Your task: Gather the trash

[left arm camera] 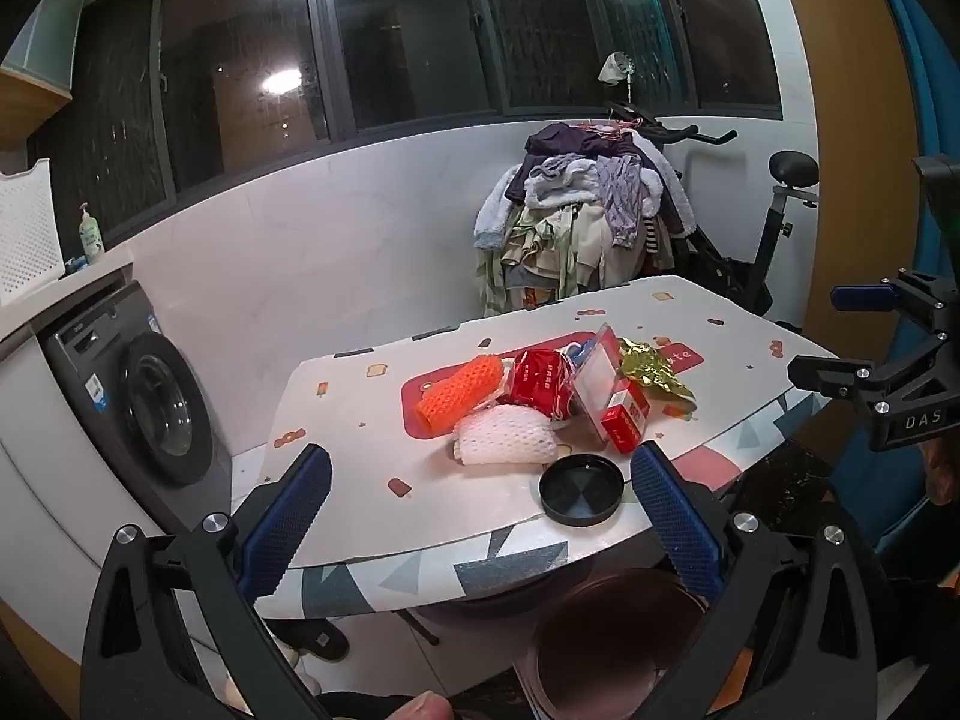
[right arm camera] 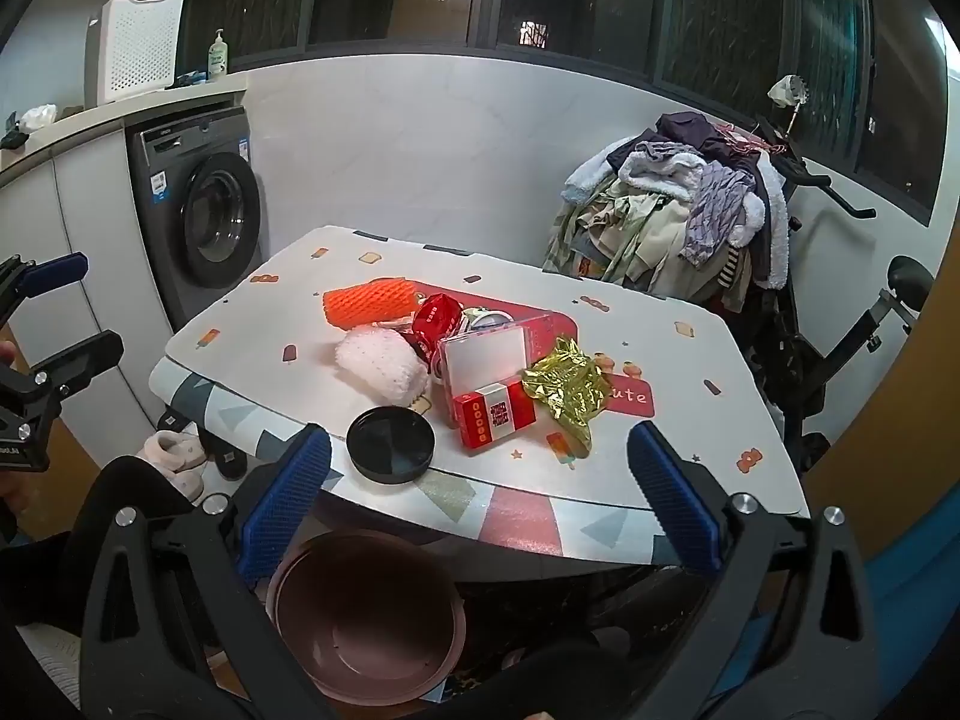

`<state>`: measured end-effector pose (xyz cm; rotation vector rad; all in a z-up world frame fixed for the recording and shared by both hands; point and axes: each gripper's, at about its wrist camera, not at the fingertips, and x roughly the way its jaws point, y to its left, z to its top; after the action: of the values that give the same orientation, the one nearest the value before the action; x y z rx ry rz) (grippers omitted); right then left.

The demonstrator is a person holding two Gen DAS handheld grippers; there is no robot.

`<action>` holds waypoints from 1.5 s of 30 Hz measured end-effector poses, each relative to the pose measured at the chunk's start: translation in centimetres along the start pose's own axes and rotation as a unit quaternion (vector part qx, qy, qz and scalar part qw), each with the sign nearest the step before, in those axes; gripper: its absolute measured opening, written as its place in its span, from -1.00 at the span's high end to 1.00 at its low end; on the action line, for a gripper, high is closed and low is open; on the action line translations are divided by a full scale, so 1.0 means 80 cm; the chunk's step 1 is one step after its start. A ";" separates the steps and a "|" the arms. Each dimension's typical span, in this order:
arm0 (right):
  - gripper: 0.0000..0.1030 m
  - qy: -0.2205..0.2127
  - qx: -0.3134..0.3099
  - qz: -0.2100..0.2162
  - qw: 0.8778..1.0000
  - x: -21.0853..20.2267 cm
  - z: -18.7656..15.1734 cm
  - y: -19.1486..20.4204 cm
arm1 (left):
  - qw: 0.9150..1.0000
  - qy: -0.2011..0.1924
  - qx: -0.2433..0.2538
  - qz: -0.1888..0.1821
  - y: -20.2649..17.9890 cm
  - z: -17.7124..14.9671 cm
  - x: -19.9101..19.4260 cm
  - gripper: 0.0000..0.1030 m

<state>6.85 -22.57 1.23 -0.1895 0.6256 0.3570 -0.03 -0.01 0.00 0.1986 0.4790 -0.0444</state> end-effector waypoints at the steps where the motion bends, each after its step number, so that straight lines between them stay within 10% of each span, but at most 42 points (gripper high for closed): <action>1: -0.89 0.000 0.000 0.000 1.000 -0.001 0.002 0.003 | 1.000 0.000 0.000 0.000 0.000 0.000 0.000 -0.91; 45: -0.89 -0.004 -0.001 -0.007 1.000 -0.006 -0.002 -0.008 | 1.000 -0.001 0.000 0.000 0.000 0.000 -0.001 -0.91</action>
<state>6.62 -23.32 1.44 -0.1949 0.6149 0.3443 -0.08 0.00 -0.01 0.1982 0.4776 -0.0437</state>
